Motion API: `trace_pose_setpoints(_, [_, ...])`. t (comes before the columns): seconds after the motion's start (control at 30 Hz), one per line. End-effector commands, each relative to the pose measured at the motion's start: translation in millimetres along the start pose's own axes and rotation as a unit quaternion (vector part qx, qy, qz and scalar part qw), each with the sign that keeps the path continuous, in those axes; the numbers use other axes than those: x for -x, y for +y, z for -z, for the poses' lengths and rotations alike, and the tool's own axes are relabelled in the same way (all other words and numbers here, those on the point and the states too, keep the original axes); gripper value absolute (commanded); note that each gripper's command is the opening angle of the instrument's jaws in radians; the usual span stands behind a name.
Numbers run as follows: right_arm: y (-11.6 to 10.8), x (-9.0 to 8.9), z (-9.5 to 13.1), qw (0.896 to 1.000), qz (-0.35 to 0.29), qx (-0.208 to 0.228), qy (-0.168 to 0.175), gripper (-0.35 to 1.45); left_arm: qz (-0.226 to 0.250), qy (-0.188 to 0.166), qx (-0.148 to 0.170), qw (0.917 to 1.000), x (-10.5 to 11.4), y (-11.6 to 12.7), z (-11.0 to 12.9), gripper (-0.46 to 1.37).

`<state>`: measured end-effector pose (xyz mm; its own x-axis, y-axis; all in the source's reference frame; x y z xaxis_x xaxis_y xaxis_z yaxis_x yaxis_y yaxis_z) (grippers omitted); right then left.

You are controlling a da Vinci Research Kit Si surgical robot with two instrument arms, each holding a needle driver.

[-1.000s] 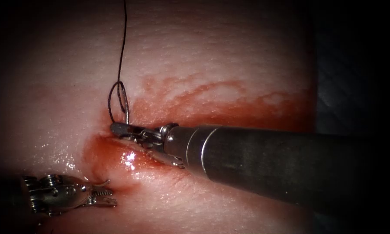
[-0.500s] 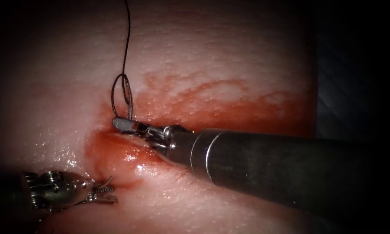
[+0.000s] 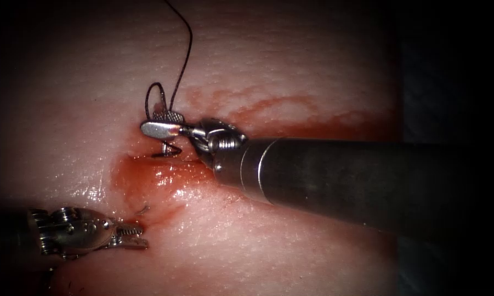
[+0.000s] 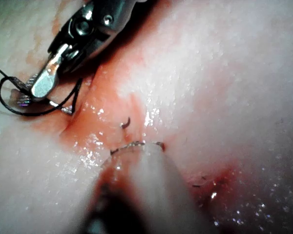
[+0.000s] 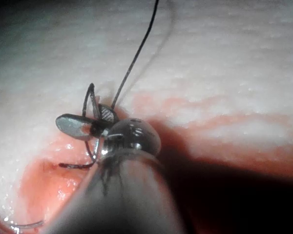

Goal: Wound Closure
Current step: Throw the needle through the tissue beneth the incision with the right driver

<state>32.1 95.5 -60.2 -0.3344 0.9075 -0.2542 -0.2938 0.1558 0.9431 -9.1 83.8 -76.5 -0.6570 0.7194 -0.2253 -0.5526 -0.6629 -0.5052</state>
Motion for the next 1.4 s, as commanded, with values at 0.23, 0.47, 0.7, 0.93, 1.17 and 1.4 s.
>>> trace_pose_setpoints(0.23, [0.5,-1.0,-0.8,1.0,0.023,0.006,0.002,1.11,0.0,0.0,-0.001,1.0,0.1,0.1,0.0,0.19])
trace_pose_setpoints(0.47, [0.7,-1.0,-1.1,0.999,0.025,0.02,-0.015,0.52,0.0,0.0,-0.001,1.0,0.1,0.0,0.1,0.19])
trace_pose_setpoints(0.7, [0.5,-0.8,-0.6,0.977,-0.2,0.064,0.024,-0.35,0.0,0.0,-0.001,1.0,0.2,0.1,0.2,0.19])
trace_pose_setpoints(0.93, [-1.3,0.8,0.0,0.954,-0.29,0.067,-0.011,-0.35,0.0,0.0,0.0,1.0,0.2,0.0,0.2,0.2])
trace_pose_setpoints(1.17, [-2.5,3.5,0.4,0.925,-0.375,0.045,-0.043,-0.35,0.0,0.0,0.0,1.0,0.2,0.0,0.2,0.2])
trace_pose_setpoints(1.4, [-2.9,6.0,0.7,0.902,-0.425,0.039,-0.058,-0.35,-0.001,0.0,0.0,1.0,0.2,0.0,0.2,0.2])
